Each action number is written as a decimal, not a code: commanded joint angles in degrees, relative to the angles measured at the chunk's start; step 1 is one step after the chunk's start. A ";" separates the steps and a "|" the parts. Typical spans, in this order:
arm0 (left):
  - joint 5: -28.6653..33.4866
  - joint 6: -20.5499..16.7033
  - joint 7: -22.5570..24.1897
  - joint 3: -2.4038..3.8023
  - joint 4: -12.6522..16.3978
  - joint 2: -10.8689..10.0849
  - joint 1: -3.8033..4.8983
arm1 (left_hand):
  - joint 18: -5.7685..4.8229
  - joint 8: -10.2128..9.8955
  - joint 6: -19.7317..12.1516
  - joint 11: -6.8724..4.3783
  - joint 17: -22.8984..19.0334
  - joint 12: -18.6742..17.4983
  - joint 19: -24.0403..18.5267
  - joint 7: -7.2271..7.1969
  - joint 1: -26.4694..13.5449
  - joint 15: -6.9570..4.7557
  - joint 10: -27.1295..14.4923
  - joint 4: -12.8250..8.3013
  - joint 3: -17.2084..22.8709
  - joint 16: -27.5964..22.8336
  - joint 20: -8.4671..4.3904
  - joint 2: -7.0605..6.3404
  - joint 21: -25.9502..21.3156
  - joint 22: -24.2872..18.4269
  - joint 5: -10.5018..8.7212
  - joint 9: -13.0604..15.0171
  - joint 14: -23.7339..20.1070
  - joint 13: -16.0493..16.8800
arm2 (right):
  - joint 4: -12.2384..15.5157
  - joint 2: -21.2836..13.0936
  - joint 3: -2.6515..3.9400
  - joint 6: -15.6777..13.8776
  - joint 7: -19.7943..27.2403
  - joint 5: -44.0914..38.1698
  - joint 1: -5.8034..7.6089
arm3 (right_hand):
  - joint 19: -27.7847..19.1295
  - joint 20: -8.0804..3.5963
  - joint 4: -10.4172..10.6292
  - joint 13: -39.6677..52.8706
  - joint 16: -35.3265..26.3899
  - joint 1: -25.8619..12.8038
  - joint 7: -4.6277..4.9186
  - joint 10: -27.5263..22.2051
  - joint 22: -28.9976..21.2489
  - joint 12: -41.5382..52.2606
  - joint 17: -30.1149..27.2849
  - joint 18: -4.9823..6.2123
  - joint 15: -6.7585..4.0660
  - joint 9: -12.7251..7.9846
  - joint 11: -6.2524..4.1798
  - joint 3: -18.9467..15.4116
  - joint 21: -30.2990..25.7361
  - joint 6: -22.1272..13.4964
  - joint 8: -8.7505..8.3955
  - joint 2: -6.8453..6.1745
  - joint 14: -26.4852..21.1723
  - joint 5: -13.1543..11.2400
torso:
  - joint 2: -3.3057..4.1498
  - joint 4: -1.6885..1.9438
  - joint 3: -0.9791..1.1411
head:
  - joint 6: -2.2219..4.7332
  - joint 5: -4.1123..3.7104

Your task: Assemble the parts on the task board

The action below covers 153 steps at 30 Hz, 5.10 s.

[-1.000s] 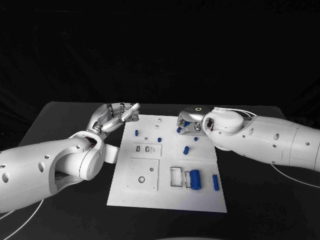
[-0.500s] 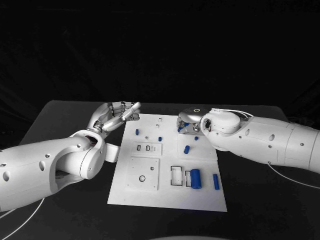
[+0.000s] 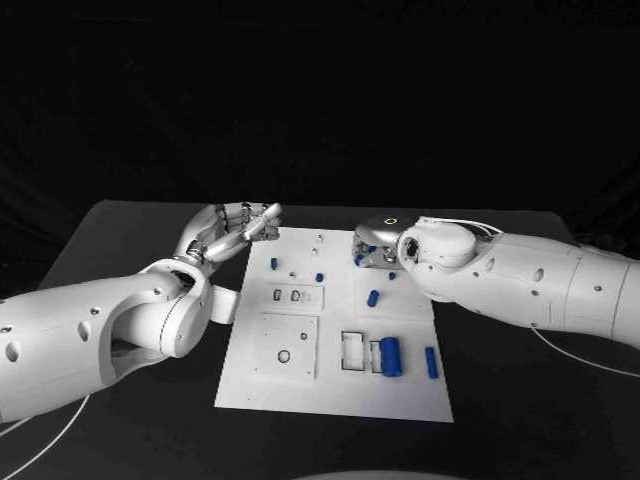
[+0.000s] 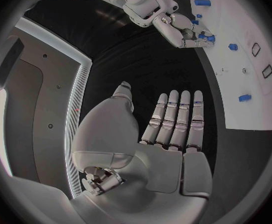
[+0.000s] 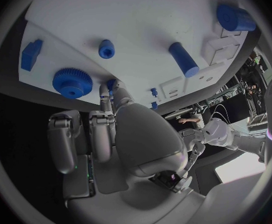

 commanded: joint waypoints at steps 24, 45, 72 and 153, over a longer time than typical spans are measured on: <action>-0.52 0.81 0.84 0.07 0.06 0.40 0.15 | 0.87 0.50 -0.41 0.12 0.08 -0.25 -0.36 1.35 0.22 0.20 -0.43 0.09 0.38 -0.40 0.19 0.79 -0.18 -0.10 -0.35 0.14 -0.18 0.08 | -2.77 2.63 0.86 -19.94 3.93 -0.58 -0.42 | 6.05 0.24 0.19 0.05 0.23 1.41 0.35 3.03 15.06 -1.37 15.05 -0.39 0.56 0.75 0.00 1.55 0.25 2.09 0.26 -0.21 5.87 0.53 | 0.03 0.12 -0.20 | 1.51 0.85; -1.34 0.33 0.98 0.18 1.30 -0.60 1.43 | 0.87 0.58 -0.44 0.12 0.10 -0.26 -0.40 1.35 0.30 0.21 -0.42 0.09 0.40 -0.42 0.19 0.89 -0.21 -0.13 -0.37 0.17 -0.20 0.09 | -7.74 6.32 1.17 -17.84 5.13 0.40 -0.46 | 6.05 0.45 0.51 0.03 0.23 1.32 0.38 2.80 15.06 -2.02 15.05 -0.39 0.71 0.63 0.12 1.87 0.25 1.83 -0.17 -0.43 5.87 0.49 | 1.97 1.23 -1.03 | 1.88 1.68; -1.59 -0.20 0.67 0.18 1.33 -0.63 1.93 | 0.87 0.68 -0.45 0.12 0.12 -0.25 -0.41 1.34 0.39 0.21 -0.39 0.08 0.40 -0.42 0.19 0.95 -0.22 -0.16 -0.39 0.21 -0.20 0.11 | -9.94 7.89 1.22 -16.44 4.87 -0.07 -0.30 | 6.05 0.54 0.89 0.03 0.23 1.12 0.41 2.56 15.06 -2.18 15.05 -0.39 0.79 0.53 0.18 2.09 0.25 1.61 -0.50 -0.50 5.87 0.45 | 2.29 1.24 -1.23 | 2.62 1.97; -1.60 -0.34 0.65 0.17 0.55 -0.63 2.10 | 0.88 0.80 -0.67 0.13 0.15 -0.29 -0.44 1.36 0.65 0.22 -0.37 0.06 0.41 -0.47 0.20 1.16 -0.26 -0.22 -0.41 0.24 -0.23 0.13 | -11.68 10.53 1.23 -17.01 3.22 2.52 -0.80 | 6.05 4.14 6.06 0.19 0.23 -7.03 0.85 -12.56 15.06 -2.14 15.05 -0.39 4.67 -1.31 4.95 -0.84 0.25 -26.77 -2.31 -7.22 5.87 0.00 | 2.06 1.10 -1.35 | 2.61 1.58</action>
